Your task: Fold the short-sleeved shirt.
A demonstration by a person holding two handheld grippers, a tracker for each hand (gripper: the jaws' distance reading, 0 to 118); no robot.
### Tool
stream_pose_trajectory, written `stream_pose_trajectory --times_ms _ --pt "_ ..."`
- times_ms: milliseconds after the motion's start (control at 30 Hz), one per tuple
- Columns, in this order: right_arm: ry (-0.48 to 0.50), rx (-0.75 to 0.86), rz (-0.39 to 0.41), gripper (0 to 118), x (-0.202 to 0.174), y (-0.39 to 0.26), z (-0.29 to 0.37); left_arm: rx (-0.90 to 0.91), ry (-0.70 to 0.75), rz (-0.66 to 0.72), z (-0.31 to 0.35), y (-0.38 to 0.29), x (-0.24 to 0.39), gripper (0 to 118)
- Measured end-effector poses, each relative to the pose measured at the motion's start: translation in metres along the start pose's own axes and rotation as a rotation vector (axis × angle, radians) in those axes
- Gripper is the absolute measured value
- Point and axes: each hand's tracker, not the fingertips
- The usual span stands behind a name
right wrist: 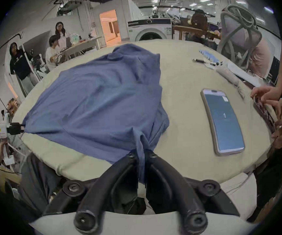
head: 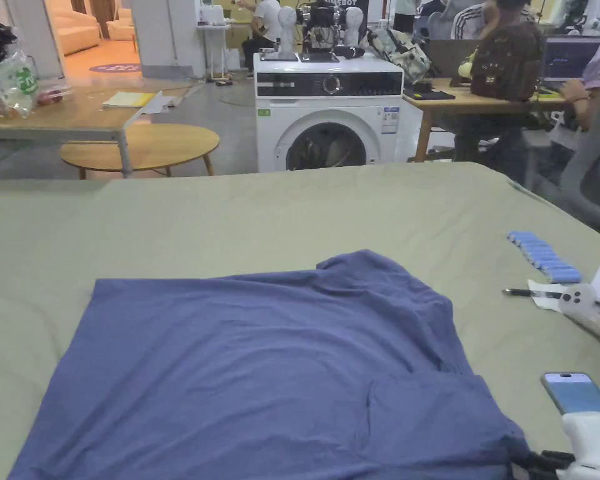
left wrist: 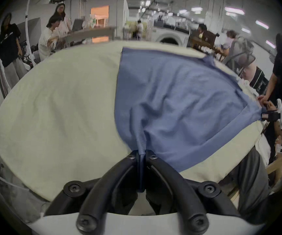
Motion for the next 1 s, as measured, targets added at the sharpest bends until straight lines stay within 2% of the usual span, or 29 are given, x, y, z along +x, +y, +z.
stream_pose_trajectory --times_ms 133,267,400,500,567,633,667,700,733,767,800,867,933,1000 --pt "0.027 0.074 -0.043 4 0.007 0.041 0.007 0.121 -0.047 0.157 0.005 0.047 -0.009 1" --pt "-0.011 0.149 -0.071 4 0.009 0.094 -0.022 0.160 -0.006 0.059 -0.029 0.115 -0.012 1" --pt "-0.062 0.190 -0.129 4 0.009 0.138 -0.077 0.129 -0.014 0.070 -0.088 0.173 -0.024 1" --pt "-0.090 0.160 -0.147 4 0.008 0.158 -0.117 0.055 0.034 0.059 -0.134 0.198 -0.029 1" --pt "-0.109 0.136 -0.146 6 0.006 0.163 -0.134 0.036 0.047 0.065 -0.156 0.203 -0.027 1" --pt "-0.146 0.126 -0.121 14 0.003 0.164 -0.144 0.037 0.049 0.057 -0.167 0.202 -0.024 1" --pt "-0.164 0.131 -0.105 14 0.002 0.162 -0.144 0.037 0.075 0.033 -0.174 0.199 -0.026 1" --pt "-0.189 0.146 -0.095 37 0.002 0.160 -0.143 0.064 0.106 0.010 -0.175 0.196 -0.024 9" --pt "-0.195 0.161 -0.092 71 0.002 0.158 -0.142 0.086 0.114 -0.002 -0.174 0.194 -0.024 36" --pt "-0.199 0.172 -0.091 82 0.001 0.156 -0.138 0.091 0.096 0.004 -0.173 0.192 -0.024 64" --pt "-0.186 0.184 -0.092 80 0.000 0.155 -0.132 0.103 0.080 0.010 -0.166 0.191 -0.023 80" --pt "-0.147 0.207 -0.094 80 -0.003 0.155 -0.123 0.117 0.057 0.013 -0.159 0.191 -0.019 78" --pt "-0.161 0.231 -0.061 80 -0.011 0.155 -0.116 0.147 0.058 0.005 -0.147 0.191 -0.011 78" --pt "-0.124 0.254 -0.022 80 -0.023 0.155 -0.106 0.163 0.030 0.013 -0.135 0.191 -0.006 77"
